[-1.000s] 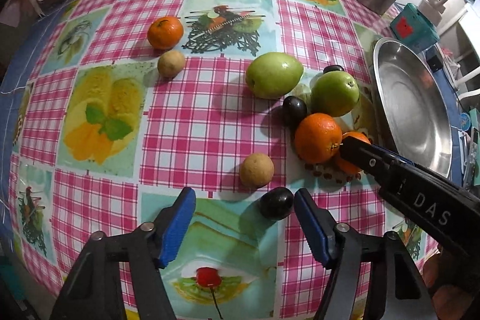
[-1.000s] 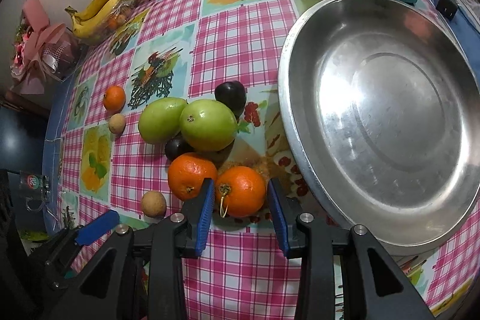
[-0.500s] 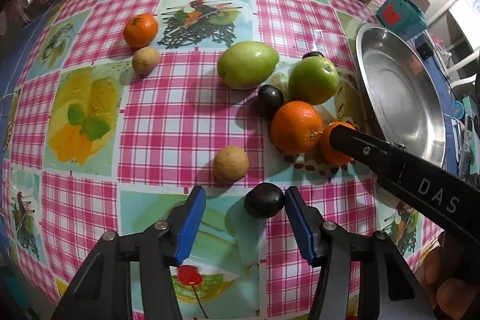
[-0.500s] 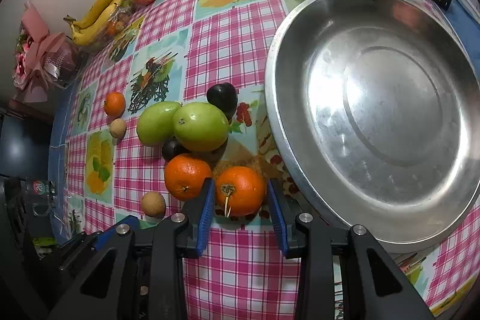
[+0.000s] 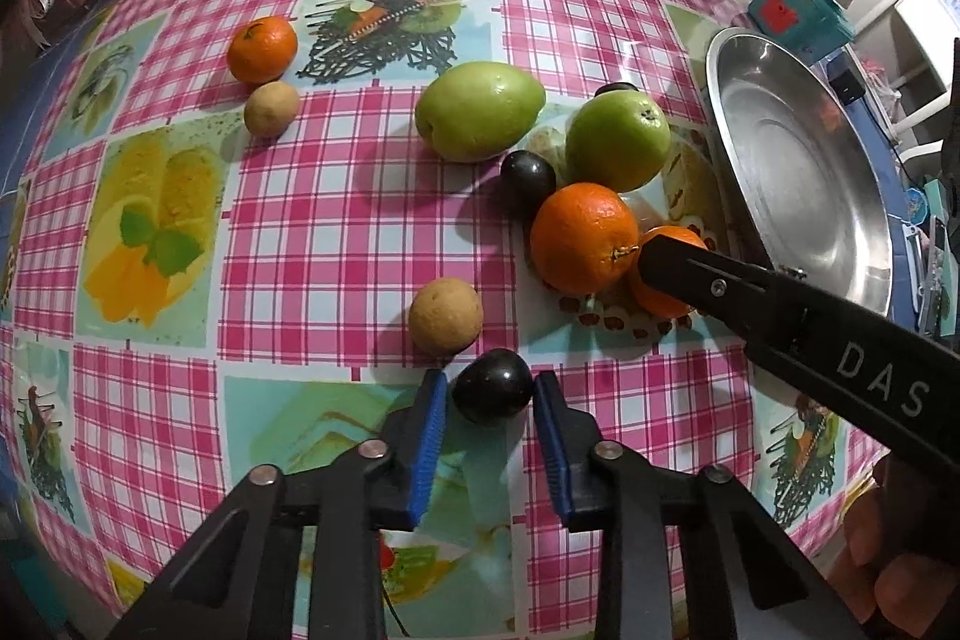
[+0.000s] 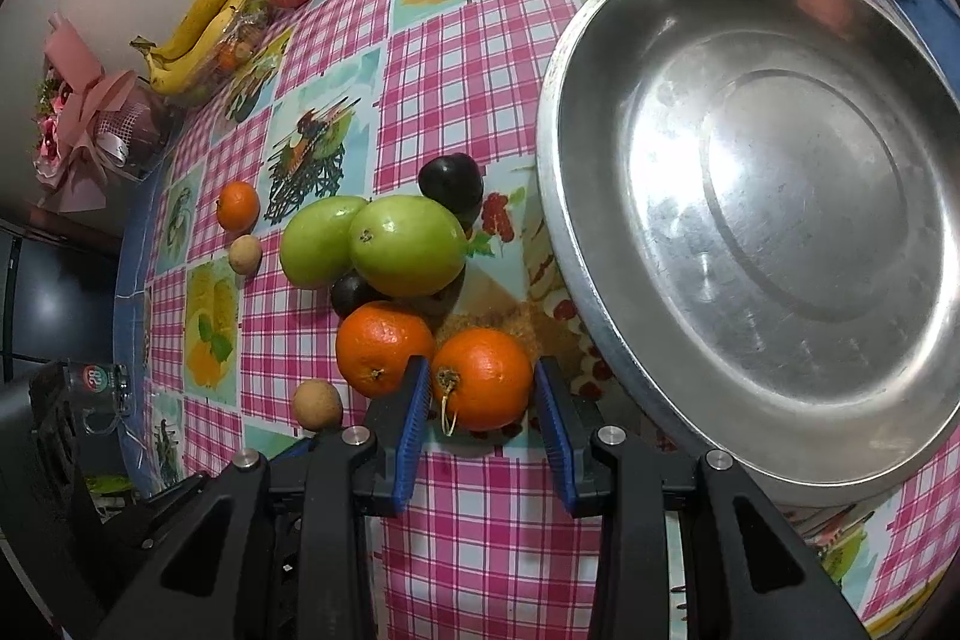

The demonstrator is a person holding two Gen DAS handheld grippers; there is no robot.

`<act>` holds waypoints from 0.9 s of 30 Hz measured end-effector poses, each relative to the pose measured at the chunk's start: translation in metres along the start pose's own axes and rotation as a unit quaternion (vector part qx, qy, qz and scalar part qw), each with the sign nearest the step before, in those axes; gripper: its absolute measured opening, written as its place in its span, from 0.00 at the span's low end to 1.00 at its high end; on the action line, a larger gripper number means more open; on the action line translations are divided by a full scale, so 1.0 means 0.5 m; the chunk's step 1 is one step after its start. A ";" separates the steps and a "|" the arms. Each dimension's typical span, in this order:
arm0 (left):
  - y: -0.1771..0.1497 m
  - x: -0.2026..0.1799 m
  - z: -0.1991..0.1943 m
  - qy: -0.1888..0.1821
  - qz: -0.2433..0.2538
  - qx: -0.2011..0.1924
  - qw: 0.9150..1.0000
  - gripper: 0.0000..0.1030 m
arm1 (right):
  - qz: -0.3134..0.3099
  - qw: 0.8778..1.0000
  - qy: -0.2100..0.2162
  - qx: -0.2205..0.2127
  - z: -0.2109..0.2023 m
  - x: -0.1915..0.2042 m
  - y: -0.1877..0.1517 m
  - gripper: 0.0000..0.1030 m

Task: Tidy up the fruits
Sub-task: 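Lift the orange with the right tool while the left tool grasps a dark plum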

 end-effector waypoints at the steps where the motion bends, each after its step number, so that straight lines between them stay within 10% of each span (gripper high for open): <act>1: 0.000 -0.001 0.001 0.001 0.001 0.000 1.000 0.28 | -0.001 1.000 -0.001 0.000 0.000 0.001 0.000 0.36; 27: 0.043 -0.014 -0.114 -0.040 0.000 -0.067 0.997 0.28 | -0.006 0.996 0.008 -0.084 -0.098 -0.002 0.021 0.35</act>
Point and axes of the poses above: each gripper's, at about its wrist camera, not at the fingertips, and z roughly the way its jaws point, x to its left, y to its top, the point moved 3 cm from there along z, roughly the way its jaws point, and after that the axes turned 10 degrees about -z, right-handed, at the moved point
